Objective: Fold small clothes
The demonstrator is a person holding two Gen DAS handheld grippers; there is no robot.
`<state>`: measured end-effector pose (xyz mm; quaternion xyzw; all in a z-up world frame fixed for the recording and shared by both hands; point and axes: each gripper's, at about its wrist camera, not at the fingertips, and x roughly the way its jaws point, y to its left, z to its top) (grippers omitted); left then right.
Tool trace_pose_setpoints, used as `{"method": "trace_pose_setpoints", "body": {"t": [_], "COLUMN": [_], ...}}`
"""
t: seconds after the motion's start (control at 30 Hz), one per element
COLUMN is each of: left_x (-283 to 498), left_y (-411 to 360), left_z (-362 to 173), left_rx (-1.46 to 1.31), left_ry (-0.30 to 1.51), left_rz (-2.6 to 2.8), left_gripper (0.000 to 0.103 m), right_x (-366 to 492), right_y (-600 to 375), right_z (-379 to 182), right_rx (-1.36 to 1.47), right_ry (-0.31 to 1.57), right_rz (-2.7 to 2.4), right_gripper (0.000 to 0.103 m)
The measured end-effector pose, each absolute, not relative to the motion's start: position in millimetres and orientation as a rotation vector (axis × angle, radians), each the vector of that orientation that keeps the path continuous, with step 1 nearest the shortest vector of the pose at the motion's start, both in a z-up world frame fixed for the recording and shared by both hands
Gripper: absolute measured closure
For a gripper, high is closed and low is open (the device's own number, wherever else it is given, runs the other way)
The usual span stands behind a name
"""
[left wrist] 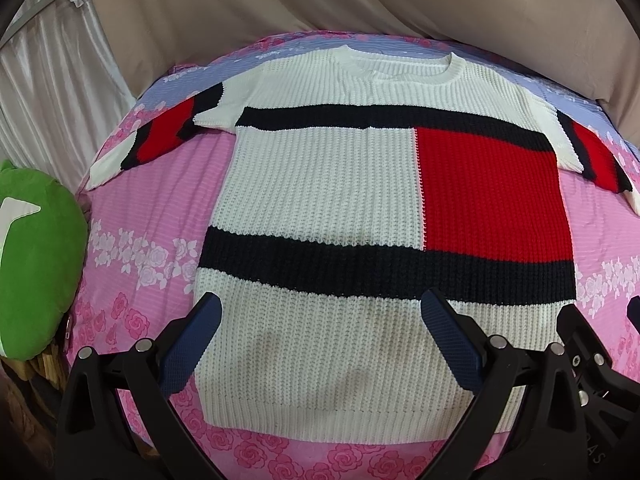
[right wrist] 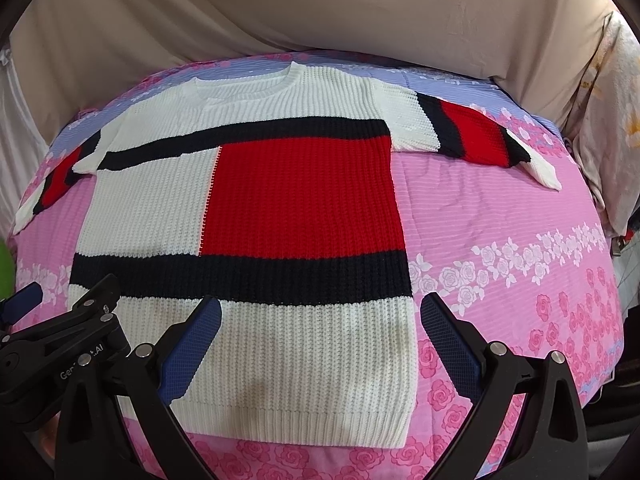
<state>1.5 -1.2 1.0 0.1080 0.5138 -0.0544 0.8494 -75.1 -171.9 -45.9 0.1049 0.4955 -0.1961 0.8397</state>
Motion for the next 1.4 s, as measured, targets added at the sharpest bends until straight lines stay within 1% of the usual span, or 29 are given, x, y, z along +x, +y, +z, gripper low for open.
{"method": "trace_pose_setpoints", "body": {"t": [0.8,1.4], "left_x": [4,23], "left_y": [3,-12], "left_z": [0,-7], "left_rx": [0.22,0.245], "left_ry": [1.083,1.104], "left_rz": [-0.104,-0.107], "left_gripper": [0.005,0.005], "right_x": [-68,-53], "right_y": [-170,-182], "right_z": [-46,-53], "right_rx": [0.201,0.21], "right_ry": [1.045,1.068], "right_rz": [-0.404,-0.412], "right_gripper": [0.005,0.005]}}
